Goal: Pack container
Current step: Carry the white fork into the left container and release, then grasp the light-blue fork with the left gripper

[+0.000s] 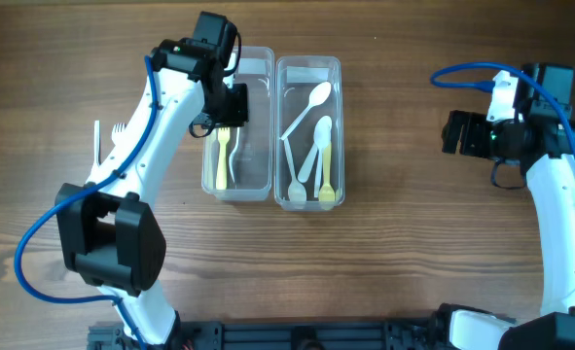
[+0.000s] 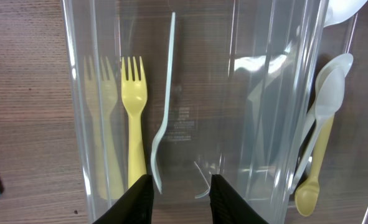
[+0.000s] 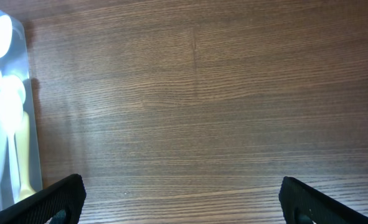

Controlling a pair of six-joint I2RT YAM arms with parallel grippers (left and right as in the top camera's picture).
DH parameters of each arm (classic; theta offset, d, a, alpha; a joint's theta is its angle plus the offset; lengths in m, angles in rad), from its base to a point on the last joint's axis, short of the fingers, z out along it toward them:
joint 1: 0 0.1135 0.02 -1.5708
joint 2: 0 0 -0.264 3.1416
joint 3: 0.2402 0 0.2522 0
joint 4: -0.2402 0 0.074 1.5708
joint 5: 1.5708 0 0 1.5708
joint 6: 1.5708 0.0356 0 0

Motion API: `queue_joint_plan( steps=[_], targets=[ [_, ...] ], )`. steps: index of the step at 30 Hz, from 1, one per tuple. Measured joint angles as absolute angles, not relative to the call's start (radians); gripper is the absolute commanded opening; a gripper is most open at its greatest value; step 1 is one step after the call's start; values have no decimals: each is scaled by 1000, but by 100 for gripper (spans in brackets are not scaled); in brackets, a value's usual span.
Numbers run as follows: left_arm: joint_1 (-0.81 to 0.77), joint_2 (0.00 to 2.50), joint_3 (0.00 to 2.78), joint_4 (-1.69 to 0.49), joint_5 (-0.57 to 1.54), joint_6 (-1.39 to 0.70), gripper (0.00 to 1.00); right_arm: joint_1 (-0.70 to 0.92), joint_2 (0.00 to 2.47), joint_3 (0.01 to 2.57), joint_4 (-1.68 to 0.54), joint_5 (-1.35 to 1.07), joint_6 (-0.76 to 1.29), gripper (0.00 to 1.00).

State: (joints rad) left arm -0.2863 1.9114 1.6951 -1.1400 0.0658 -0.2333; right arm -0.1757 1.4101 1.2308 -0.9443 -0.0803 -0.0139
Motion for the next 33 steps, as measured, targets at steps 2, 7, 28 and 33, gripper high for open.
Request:
queue_joint_plan(
  steps=[2,7,28,33],
  targets=[
    [-276,1909,1695,-1142,65,-230,33,-176,1410,1231,-944,-80,-14,100],
    [-189,1864,1695,-1234,-26,-223,30,-176,1410,1231,-944,-80,-14,100],
    [79,1838,1522,-1037,-148,-53,42,-176,1410,1231,-944,-80,-14,100],
    [81,1838,1481,-966,-149,-45,45,-176,1410,1231,-944,-80,-14,100]
  ],
)
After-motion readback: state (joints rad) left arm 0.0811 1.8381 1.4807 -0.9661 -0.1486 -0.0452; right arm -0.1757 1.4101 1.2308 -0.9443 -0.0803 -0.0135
